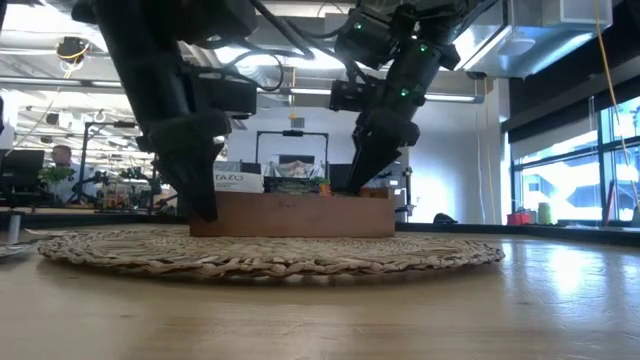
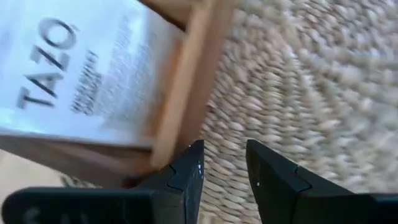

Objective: Pick & Place Tea
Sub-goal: Adjust the wooden organizer on the table, then put the top left orange tea bag into the right slot of the wooden organizer

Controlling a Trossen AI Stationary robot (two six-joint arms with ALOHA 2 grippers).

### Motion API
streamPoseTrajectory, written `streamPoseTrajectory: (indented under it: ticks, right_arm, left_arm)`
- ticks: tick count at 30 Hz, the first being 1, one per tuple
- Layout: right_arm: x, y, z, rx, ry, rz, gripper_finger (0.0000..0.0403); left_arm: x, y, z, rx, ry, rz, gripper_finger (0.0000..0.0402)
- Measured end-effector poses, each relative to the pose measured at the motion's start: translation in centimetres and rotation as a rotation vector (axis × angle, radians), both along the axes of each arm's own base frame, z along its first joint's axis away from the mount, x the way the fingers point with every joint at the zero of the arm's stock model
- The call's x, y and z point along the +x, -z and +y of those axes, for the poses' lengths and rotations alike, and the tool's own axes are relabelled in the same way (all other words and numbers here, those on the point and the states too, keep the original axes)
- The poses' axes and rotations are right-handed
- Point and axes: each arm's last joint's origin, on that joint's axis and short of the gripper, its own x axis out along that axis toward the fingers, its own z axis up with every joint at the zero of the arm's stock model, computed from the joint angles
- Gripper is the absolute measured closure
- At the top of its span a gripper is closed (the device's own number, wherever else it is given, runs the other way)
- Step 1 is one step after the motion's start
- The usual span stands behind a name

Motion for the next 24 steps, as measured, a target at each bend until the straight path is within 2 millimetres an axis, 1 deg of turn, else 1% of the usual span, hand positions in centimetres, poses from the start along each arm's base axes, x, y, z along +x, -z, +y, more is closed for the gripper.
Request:
streamPoseTrajectory:
  ticks: [3,8,11,15,18,20,24]
  right_arm:
    - [0.1,0.0,0.5,0.028,-0.022,-0.003,0.0246]
    - [0.1,0.0,1.3,0.059,-0.038,-0.004,0.0246]
    - [0.1,0.0,1.5,0.057,-0.044,-0.003,0.0246]
    - [0.0,-0.2,1.4,0.028,-0.024,-0.005,0.0246]
    - [-0.2,-1.2,1.4,0.021,-0.023,-0.03,0.0246]
    - [-0.5,-2.3,1.4,0.017,-0.023,-0.065,0.0246]
    - [-1.4,-4.9,1.5,0.029,0.0,-0.137,0.0246]
  left_arm:
    - [-0.1,0.0,0.3,0.041,-0.015,0.003,0.0289]
    - [0.0,0.0,0.9,0.045,-0.037,0.006,0.0288]
    - [0.1,0.0,1.2,0.027,-0.042,0.011,0.0286]
    - [-0.1,-0.3,1.1,-0.008,0.003,0.029,0.0288]
    - [-0.5,-1.8,0.9,-0.052,0.018,-0.012,0.029]
    - [-0.9,-3.1,0.9,-0.065,0.024,-0.05,0.0289]
    - [-3.0,-6.0,1.1,-0.09,-0.004,-0.086,0.0286]
